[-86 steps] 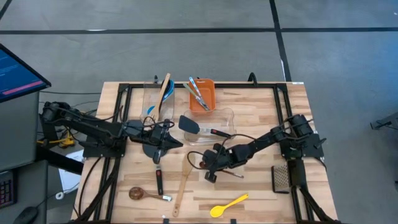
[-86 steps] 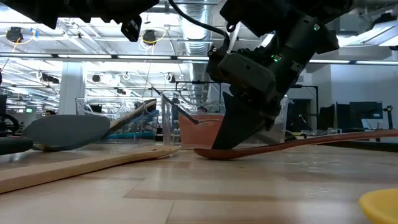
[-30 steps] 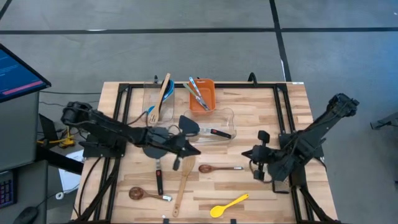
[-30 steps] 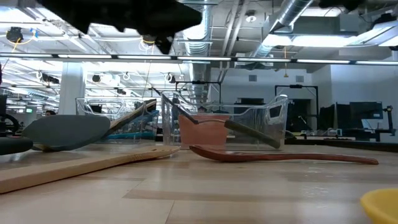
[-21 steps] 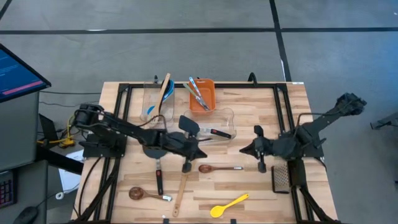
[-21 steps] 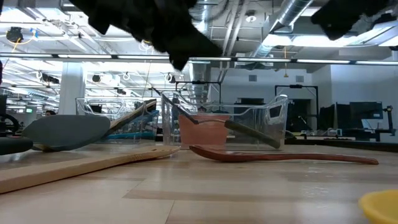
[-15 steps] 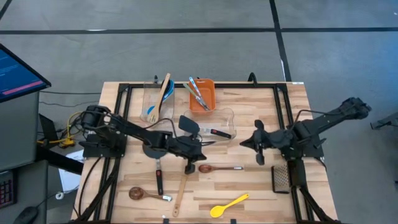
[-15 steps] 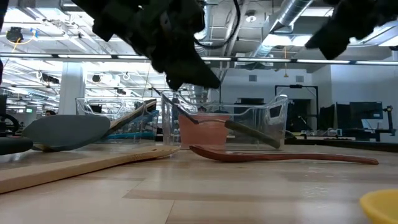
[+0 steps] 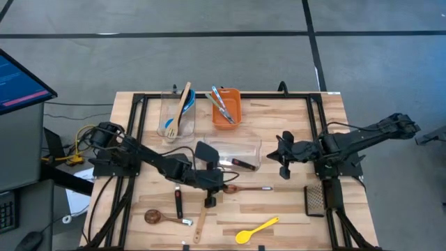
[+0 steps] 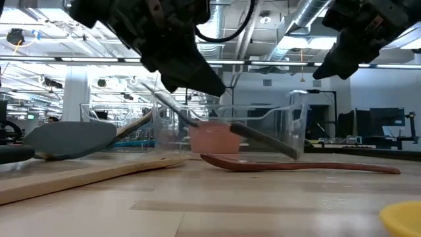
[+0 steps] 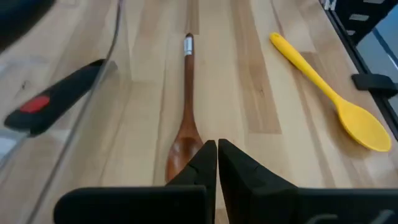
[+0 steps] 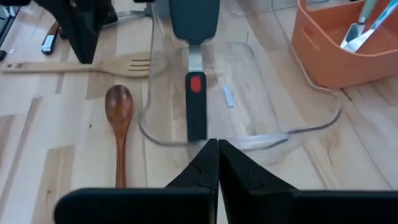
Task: Pick & Place Kitchen Items
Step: Adjust the bottom transparent bin
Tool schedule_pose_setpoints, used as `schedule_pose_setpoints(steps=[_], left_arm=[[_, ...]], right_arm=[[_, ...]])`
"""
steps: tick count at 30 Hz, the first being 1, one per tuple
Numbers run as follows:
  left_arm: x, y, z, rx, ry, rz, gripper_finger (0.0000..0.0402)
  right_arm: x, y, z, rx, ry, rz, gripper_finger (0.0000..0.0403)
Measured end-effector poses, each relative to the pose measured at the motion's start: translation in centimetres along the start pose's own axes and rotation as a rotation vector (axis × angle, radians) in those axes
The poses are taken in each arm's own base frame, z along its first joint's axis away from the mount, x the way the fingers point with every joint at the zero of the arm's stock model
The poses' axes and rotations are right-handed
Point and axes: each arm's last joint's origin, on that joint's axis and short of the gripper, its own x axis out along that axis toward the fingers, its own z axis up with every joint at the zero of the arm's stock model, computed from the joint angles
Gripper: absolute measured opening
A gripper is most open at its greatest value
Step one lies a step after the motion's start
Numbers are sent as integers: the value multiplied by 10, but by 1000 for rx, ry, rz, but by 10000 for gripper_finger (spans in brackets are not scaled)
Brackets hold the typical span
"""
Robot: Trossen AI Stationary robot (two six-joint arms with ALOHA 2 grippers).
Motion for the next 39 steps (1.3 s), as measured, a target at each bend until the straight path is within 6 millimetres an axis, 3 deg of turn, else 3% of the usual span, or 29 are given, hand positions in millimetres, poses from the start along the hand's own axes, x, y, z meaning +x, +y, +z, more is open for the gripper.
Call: schedule_pose_setpoints(steps=[11,20,28,33,39], left_arm=[[-8,8,14,32,-46,50,2],[-19,-19,15,-26,-80,-3,2],[8,-27,-4,-107,-89,20,2],[32,-18,-17,-125,-98,59,2],[49,-1,-18,-164,-150,93,2]], right_arm=[[0,5,-1,24,4,35,0],[-1,10,0,30,-14,60,0],[-1,11,3,14,-51,69,0],[-2,11,4,15,-58,71,0],[-2,11,4,16,-61,72,0]])
